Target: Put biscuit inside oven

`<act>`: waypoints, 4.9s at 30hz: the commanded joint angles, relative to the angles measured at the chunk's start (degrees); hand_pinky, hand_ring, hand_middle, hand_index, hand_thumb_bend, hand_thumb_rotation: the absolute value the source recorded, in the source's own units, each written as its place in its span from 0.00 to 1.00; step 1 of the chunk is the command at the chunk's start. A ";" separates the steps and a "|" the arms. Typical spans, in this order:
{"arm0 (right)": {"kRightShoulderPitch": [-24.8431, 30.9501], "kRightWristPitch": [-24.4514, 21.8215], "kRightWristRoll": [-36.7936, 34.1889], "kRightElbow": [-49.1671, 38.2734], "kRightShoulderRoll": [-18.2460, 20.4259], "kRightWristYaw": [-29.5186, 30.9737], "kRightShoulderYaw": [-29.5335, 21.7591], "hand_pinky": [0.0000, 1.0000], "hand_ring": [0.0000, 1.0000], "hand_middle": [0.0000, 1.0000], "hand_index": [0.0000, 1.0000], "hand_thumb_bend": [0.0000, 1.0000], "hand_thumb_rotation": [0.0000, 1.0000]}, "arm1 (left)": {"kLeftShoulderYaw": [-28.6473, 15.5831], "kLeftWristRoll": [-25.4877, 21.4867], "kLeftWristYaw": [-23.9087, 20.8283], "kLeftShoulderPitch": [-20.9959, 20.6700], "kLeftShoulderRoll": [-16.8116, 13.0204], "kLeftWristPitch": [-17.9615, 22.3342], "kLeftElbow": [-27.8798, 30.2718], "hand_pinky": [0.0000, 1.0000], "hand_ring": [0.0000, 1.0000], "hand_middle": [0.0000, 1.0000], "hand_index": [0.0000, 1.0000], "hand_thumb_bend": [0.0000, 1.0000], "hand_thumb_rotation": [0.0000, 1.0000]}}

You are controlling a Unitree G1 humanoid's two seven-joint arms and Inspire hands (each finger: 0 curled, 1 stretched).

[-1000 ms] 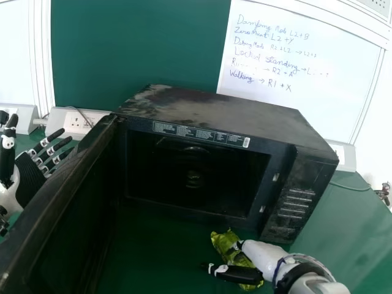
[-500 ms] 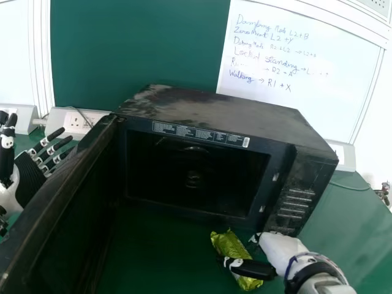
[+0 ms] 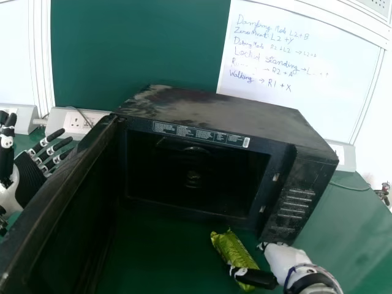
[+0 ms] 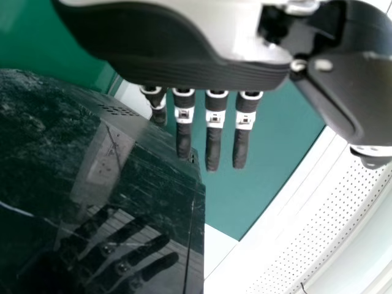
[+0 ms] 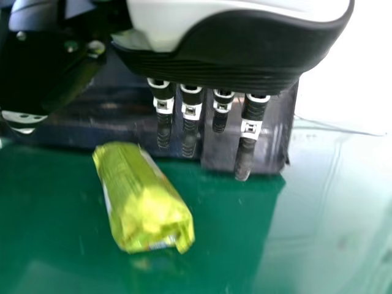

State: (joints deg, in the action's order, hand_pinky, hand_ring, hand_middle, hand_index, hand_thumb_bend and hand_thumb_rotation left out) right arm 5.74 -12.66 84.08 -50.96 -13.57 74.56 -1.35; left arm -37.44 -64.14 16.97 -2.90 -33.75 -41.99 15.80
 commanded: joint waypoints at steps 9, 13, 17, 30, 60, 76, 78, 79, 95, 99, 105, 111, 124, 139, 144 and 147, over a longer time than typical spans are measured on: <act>3.38 3.84 6.18 0.60 3.57 -5.35 2.48 0.86 0.94 0.99 1.00 1.00 0.48 | -0.28 -0.19 -0.05 0.39 -0.01 0.42 1.06 0.87 0.84 0.80 0.79 0.27 0.16; 4.30 4.42 8.40 1.00 5.73 -6.86 3.36 0.91 0.98 1.00 1.00 1.00 0.48 | -0.47 -1.17 0.02 0.30 -0.09 -0.09 0.84 0.87 0.84 0.80 0.78 0.24 0.15; 5.11 4.97 10.65 1.75 7.50 -8.02 4.33 0.92 0.98 1.00 1.00 1.00 0.47 | -0.55 -1.61 -0.65 0.36 0.05 -0.35 1.21 0.85 0.83 0.78 0.76 0.24 0.15; 7.33 5.86 17.33 4.89 11.25 -12.91 7.01 0.97 1.00 1.00 1.00 1.00 0.46 | -0.31 -2.50 -1.48 0.76 -0.30 0.00 1.78 0.80 0.79 0.76 0.74 0.24 0.14; 13.83 7.36 22.74 6.22 13.37 -21.75 12.13 0.89 1.00 1.00 1.00 1.00 0.38 | -0.20 -2.23 -1.33 0.62 -0.70 0.04 1.64 0.80 0.80 0.76 0.74 0.31 0.14; 12.44 10.48 22.35 6.34 10.89 -20.06 11.82 0.88 1.00 1.00 1.00 1.00 0.43 | -0.25 -2.09 -1.25 0.83 -0.96 0.17 1.56 0.76 0.78 0.75 0.74 0.25 0.16; 12.37 10.86 21.49 6.21 10.49 -20.12 11.76 0.89 1.00 1.00 1.00 1.00 0.44 | -0.17 -1.89 -0.87 0.89 -1.06 0.30 1.57 0.76 0.78 0.75 0.73 0.24 0.16; 12.31 10.96 21.29 6.18 10.48 -20.05 11.81 0.91 1.00 1.00 1.00 1.00 0.44 | -0.19 -2.04 -1.03 0.86 -1.07 0.16 1.58 0.76 0.77 0.74 0.72 0.25 0.16; 11.65 14.39 23.68 4.67 8.68 -25.20 16.41 0.75 0.87 0.95 0.90 1.00 0.43 | -0.02 -1.43 -0.21 0.82 -0.65 0.77 1.73 0.81 0.80 0.76 0.73 0.26 0.17; 11.43 14.29 23.66 5.35 9.44 -25.16 17.67 0.54 0.69 0.83 0.82 1.00 0.39 | -0.05 -1.76 -0.57 0.68 -0.88 0.40 1.76 0.84 0.82 0.78 0.76 0.29 0.17; 10.53 13.20 19.57 7.38 11.33 -23.23 18.10 0.51 0.66 0.78 0.78 1.00 0.25 | 0.00 -1.57 -0.22 0.82 -1.04 0.53 1.71 0.86 0.83 0.79 0.76 0.29 0.17; 9.75 13.10 18.32 9.03 10.49 -23.18 18.50 0.51 0.66 0.77 0.74 0.99 0.18 | -0.12 -1.68 -0.60 0.83 -1.03 0.40 1.99 0.87 0.84 0.80 0.76 0.31 0.17; 8.45 12.39 18.69 9.75 10.83 -19.79 19.53 0.67 0.78 0.83 0.76 0.90 0.20 | -0.26 -2.40 -1.40 0.91 -0.70 0.11 2.55 0.92 0.87 0.82 0.82 0.38 0.17; 4.64 11.05 25.42 15.93 10.40 -15.59 21.09 0.42 0.62 0.74 0.72 0.80 0.05 | -0.14 -2.50 -1.56 0.81 -0.70 0.31 2.61 0.78 0.79 0.76 0.75 0.39 0.16; 4.25 10.40 22.48 15.86 10.30 -15.95 20.84 0.53 0.71 0.78 0.70 0.83 0.10 | -0.04 -2.05 -0.92 0.84 -0.82 0.68 2.34 0.79 0.79 0.76 0.74 0.36 0.17; 4.04 9.74 23.74 16.71 10.95 -14.78 21.37 0.46 0.65 0.76 0.71 0.82 0.12 | -0.09 -2.45 -1.54 0.64 -0.58 0.55 2.43 0.81 0.81 0.78 0.77 0.37 0.16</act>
State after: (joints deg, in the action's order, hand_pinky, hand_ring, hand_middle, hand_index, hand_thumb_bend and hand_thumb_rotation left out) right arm 9.40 -3.07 108.34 -36.09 -2.78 57.77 19.32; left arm -37.46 -66.36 15.70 -1.59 -34.16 -41.75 17.93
